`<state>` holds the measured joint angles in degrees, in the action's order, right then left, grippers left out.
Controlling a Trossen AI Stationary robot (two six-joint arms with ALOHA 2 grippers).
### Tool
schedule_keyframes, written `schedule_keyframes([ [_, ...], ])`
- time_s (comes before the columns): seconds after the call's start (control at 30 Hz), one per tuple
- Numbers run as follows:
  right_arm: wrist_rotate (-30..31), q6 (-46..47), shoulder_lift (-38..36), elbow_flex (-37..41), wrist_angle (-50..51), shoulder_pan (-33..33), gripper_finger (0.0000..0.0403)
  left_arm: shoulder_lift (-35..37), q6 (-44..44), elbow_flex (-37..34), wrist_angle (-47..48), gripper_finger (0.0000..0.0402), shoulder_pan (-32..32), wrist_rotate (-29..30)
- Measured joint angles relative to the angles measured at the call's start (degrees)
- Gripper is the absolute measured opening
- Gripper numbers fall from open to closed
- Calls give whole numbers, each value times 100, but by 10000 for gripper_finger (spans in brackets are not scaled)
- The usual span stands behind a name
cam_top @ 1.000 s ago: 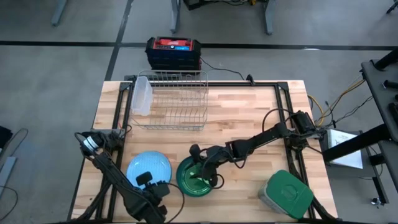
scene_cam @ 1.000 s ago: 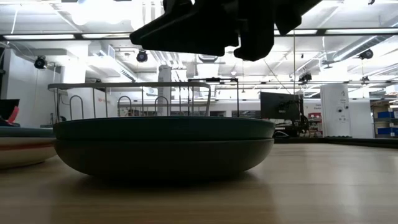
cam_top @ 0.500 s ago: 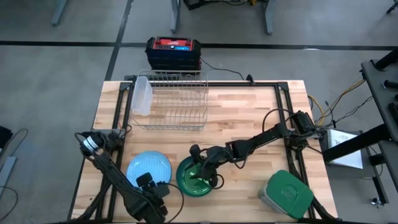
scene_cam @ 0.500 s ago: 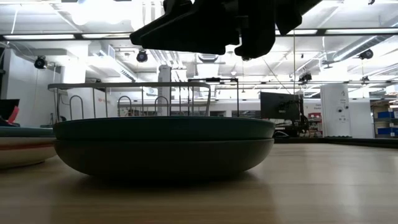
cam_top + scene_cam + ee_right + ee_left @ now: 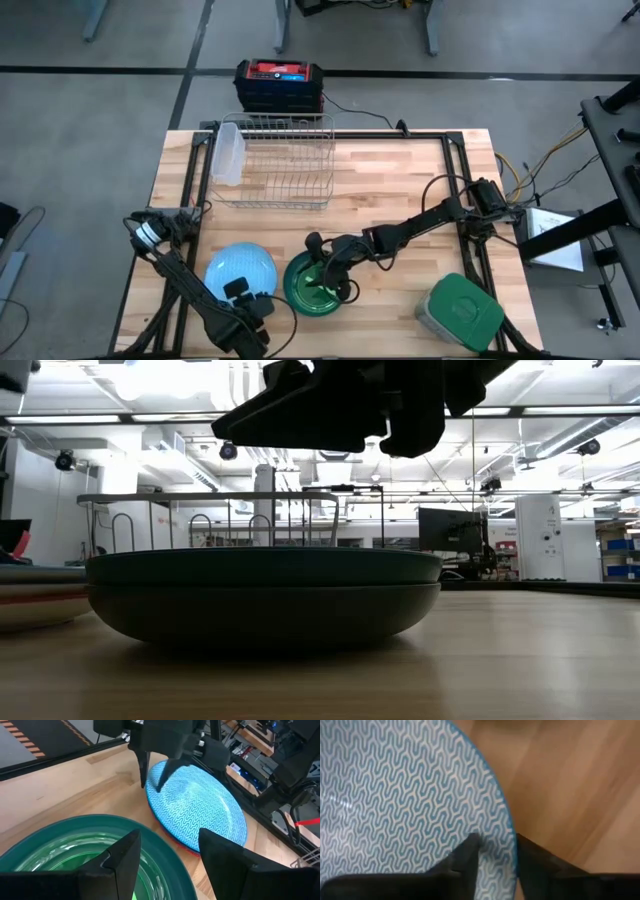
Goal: Sort dishes
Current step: Put the light blue patterned plate into the dish rack
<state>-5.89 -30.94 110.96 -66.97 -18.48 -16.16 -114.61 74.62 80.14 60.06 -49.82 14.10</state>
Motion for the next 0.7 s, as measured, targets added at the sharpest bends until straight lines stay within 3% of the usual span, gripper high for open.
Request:
schedule_keyframes([
  [0.07,0,-2,0,1,4,-2,190,11,1,33,-44,30,-2,31],
  [0.13,0,-2,0,-1,15,-2,191,11,-2,95,-74,13,3,-23],
  [0.7,-18,-522,82,-1,-79,-44,175,123,-130,370,-73,1,64,-54],
])
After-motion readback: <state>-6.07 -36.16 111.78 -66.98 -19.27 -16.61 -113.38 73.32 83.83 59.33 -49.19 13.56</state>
